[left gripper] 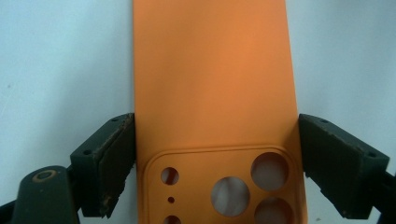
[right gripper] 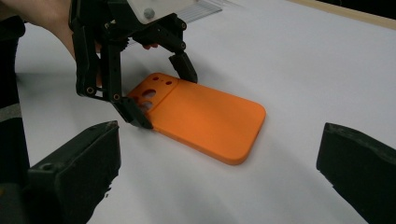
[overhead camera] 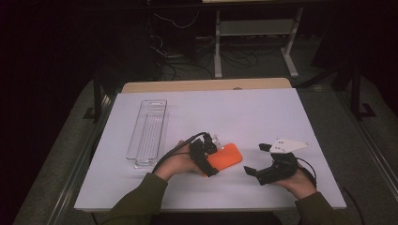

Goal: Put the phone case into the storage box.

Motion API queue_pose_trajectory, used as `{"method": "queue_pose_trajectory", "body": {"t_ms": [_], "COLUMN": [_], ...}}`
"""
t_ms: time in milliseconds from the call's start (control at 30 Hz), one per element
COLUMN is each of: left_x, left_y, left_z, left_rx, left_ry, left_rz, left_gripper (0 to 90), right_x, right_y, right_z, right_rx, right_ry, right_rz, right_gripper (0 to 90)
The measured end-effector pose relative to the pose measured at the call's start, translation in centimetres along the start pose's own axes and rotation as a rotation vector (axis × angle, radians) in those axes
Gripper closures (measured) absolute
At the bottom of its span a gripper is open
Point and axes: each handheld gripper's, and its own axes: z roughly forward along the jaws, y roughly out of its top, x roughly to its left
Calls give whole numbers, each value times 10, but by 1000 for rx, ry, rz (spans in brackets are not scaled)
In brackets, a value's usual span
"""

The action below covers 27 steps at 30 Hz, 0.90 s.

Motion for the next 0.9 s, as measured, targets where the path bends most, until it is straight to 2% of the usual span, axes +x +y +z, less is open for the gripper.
{"method": "queue_pose_trajectory", "body": {"t_ms": [233,500,833,900], "left_x": [-1,2,9,9], "left_y": [1,0,-2,-3], "left_z": [0,-1,-9,-12], "left_rx": [5,-8,-56,-74], "left_ry": [5,-10,-26,-35], "left_rz": [-4,-15,-52,-75], "left_gripper": [149,157,158,158], "right_x": [1,1,0,0], "right_y": [0,0,0,0], "right_z": [1,0,0,0], "right_rx": [5,4,2,1], "right_ry": [3,4,2,2], "right_rz": [3,1,4,3], "right_gripper": [0,0,0,0]}}
